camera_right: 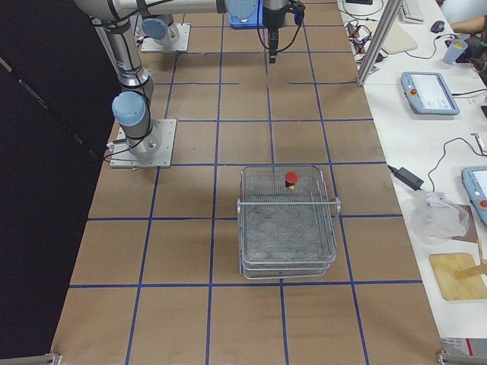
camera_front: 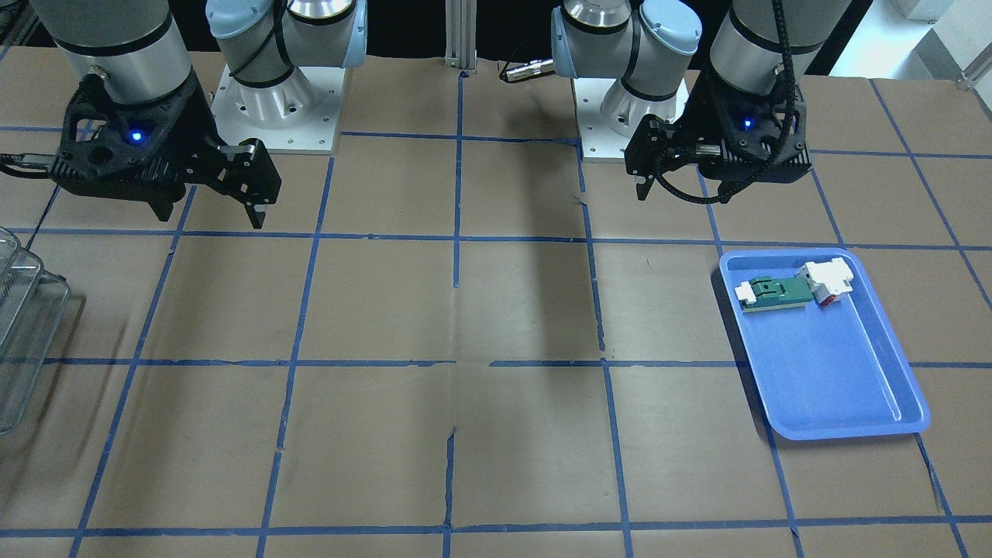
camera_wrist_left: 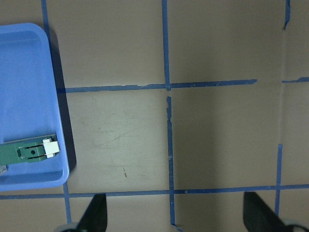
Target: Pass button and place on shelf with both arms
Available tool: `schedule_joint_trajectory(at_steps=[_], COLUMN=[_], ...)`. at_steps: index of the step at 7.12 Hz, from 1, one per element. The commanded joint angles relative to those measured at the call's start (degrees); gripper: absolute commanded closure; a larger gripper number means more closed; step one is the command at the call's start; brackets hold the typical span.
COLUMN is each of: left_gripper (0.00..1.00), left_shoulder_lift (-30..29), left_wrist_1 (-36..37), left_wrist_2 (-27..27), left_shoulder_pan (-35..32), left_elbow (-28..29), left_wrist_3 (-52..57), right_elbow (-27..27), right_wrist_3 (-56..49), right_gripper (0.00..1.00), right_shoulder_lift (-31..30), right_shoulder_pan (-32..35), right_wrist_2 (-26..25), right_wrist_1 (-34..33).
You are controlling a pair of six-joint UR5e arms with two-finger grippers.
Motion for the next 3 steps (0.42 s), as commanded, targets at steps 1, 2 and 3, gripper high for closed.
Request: schedule_joint_trajectory(at_steps=[1,2,3], left_gripper=[0.0,0.0,0.0], left_shoulder_lift=[0.09,-0.09,-0.09], left_wrist_1=[0.16,0.25,0.25], left_wrist_2=[-0.16,-0.42,-0.42], left_shoulder_pan=[0.0,0.0,0.0], left_elbow=[-0.11,-0.02,-0.11], left_wrist_3=[-0.05,-0.05,0.04], right_elbow=[-0.1,-0.02,-0.01], right_wrist_3=[0.32,0.41,0.41], right_gripper=[0.0,0.0,0.0], right_shoulder_lift=[0.23,0.23,0.23], right_shoulder_pan=[-0.42,-0.59,-0.68], right_wrist_2=[0.37,0.46,0.37], right_wrist_1=[0.53,0.62,0.54])
